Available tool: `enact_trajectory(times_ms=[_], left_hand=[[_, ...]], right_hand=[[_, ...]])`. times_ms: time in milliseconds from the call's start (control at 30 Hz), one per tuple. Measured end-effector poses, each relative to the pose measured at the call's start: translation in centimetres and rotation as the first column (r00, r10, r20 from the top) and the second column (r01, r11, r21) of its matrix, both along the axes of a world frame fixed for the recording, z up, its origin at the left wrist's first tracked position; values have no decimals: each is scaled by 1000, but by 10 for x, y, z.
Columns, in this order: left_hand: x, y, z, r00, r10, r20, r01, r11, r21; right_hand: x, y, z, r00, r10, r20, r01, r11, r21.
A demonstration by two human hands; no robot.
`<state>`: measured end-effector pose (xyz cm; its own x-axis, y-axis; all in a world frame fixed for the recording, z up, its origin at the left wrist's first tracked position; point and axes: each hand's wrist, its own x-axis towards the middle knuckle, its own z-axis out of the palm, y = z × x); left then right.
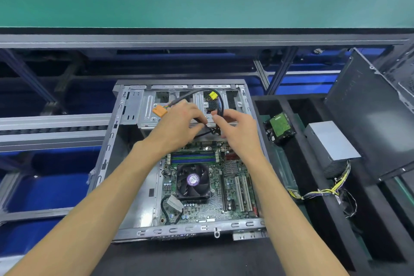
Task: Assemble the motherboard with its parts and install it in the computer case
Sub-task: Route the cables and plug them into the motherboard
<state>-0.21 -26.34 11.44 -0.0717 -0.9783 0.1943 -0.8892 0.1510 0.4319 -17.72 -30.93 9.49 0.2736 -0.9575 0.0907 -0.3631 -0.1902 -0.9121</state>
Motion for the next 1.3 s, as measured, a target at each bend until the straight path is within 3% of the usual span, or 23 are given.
enact_trajectory(times_ms=[133,233,300,400,533,633,733,833,933,1033,1100,1300], left_hand=[[-4,2,9,997,30,-65,-34,998,-55],[-16,2,23,969,95,-229,-68,990,121],[-26,3,30,926,86,-368,13,966,258],[-34,5,37,799,117,-589,75,954,291],[-36,2,42,532,232,-814,49,952,303],[-37,-2,47,477,249,-843,6,958,287],[-33,-7,56,417,245,-875,7,962,273],[-27,-7,61,509,247,-825,-50,965,258],[-25,-2,58,708,283,-647,-173,958,229],[-18,3,57,816,340,-468,-340,936,88],[-10,5,58,831,403,-383,-417,908,52],[4,11,57,788,495,-366,-455,869,194]], right_hand=[[-2,1,3,1000,24,17,-24,1000,-1],[-2,0,6,999,37,33,-37,999,16],[-3,-1,7,998,52,27,-52,999,14],[-8,-5,7,988,90,125,-104,988,111],[-8,-10,6,959,169,228,-234,926,297],[-4,-8,7,911,220,350,-343,875,343],[-3,-2,6,912,336,235,-395,874,283],[-1,3,1,922,380,74,-387,906,171],[4,7,-1,963,269,7,-267,953,140],[11,7,-4,980,194,-36,-194,981,7],[15,9,-5,985,159,-63,-164,983,-89],[13,9,-7,998,40,-55,-56,947,-317]])
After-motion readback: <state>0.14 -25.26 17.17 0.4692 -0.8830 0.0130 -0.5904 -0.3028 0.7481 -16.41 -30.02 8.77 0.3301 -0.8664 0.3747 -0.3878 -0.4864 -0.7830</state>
